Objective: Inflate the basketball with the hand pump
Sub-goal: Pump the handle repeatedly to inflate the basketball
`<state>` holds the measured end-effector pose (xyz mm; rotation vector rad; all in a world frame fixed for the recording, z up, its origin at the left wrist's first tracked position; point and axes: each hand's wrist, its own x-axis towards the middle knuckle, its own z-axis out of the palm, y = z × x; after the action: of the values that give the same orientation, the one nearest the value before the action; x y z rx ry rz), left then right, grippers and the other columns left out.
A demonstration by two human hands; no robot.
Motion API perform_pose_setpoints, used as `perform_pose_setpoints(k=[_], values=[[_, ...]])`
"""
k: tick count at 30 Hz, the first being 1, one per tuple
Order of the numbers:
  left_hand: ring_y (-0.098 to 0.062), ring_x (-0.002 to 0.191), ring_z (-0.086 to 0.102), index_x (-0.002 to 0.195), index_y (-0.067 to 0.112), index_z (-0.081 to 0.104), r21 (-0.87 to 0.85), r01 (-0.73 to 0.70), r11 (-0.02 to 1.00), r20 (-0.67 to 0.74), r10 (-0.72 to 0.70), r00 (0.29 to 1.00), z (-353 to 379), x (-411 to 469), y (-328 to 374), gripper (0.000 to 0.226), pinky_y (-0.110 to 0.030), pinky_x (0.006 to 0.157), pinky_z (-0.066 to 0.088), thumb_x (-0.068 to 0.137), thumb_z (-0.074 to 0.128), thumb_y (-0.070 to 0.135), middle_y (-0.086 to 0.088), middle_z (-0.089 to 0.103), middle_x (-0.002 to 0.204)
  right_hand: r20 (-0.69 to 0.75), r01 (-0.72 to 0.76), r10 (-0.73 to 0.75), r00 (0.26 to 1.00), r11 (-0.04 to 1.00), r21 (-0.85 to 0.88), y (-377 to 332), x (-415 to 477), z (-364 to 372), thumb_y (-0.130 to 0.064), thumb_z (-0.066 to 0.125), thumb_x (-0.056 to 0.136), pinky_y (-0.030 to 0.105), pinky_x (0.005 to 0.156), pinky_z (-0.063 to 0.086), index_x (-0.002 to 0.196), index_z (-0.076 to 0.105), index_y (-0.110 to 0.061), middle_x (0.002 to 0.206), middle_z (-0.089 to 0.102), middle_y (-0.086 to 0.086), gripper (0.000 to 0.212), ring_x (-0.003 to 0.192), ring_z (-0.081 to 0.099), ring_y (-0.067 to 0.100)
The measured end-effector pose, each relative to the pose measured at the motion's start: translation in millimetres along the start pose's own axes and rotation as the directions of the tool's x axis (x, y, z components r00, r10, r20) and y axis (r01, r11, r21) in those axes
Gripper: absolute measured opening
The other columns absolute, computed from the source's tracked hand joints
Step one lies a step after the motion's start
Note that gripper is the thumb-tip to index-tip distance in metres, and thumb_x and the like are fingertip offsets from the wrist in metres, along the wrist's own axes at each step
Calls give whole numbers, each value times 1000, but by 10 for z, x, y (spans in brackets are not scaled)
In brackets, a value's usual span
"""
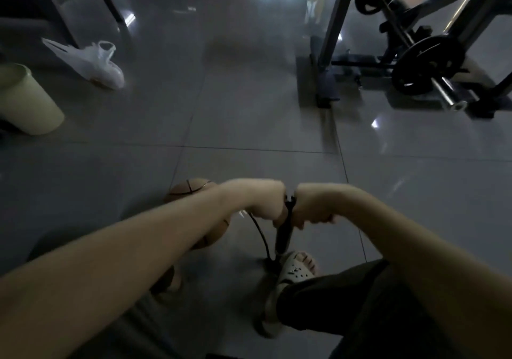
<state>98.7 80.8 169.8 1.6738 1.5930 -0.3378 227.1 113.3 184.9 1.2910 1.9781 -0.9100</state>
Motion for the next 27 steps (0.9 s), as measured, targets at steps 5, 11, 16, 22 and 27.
perform_pose_setpoints(k=[5, 11, 16, 22, 27], values=[[-19, 56, 54, 81, 11, 67, 81, -1, 997, 10, 1, 1000, 192, 146, -79, 6, -28, 49, 42, 85, 68, 15, -3, 60, 68, -45, -27, 23, 999, 996, -88, -24, 261, 268, -20, 69, 85, 31, 58, 49, 85, 67, -11, 68, 57, 5, 9, 56, 51, 18], [-18, 56, 52, 74, 13, 57, 102, -43, 994, -17, 45, 999, 763, 628, -311, 16, -29, 47, 38, 89, 60, 19, -4, 57, 68, -100, 4, -14, 995, 995, -95, 277, 823, 810, -37, 61, 87, 33, 65, 53, 76, 52, -16, 72, 55, -1, 25, 65, 57, 17], [-28, 69, 61, 80, 12, 58, 87, -43, 995, 32, 40, 999, 1068, 928, -366, 14, -33, 55, 45, 89, 59, 22, -6, 56, 75, -52, -9, 6, 999, 998, -55, 437, 1080, 1110, -33, 52, 93, 37, 79, 55, 93, 57, -16, 87, 58, 1, 17, 83, 61, 23], [-25, 75, 57, 84, 14, 54, 104, -18, 994, 16, 16, 1000, 1156, 929, -338, 14, -33, 63, 42, 91, 58, 26, -7, 63, 88, 5, -29, 29, 1000, 1000, 0, 485, 1218, 1201, -33, 54, 89, 38, 79, 57, 104, 62, -14, 98, 64, 6, 25, 87, 64, 25], [-22, 68, 58, 76, 16, 51, 153, -52, 987, 101, 37, 994, 982, 506, -205, 23, -31, 57, 43, 94, 62, 26, -2, 56, 75, 61, -14, 14, 998, 1000, -10, 336, 752, 1098, -31, 63, 90, 35, 64, 50, 86, 58, -13, 81, 62, 6, 19, 65, 57, 23]])
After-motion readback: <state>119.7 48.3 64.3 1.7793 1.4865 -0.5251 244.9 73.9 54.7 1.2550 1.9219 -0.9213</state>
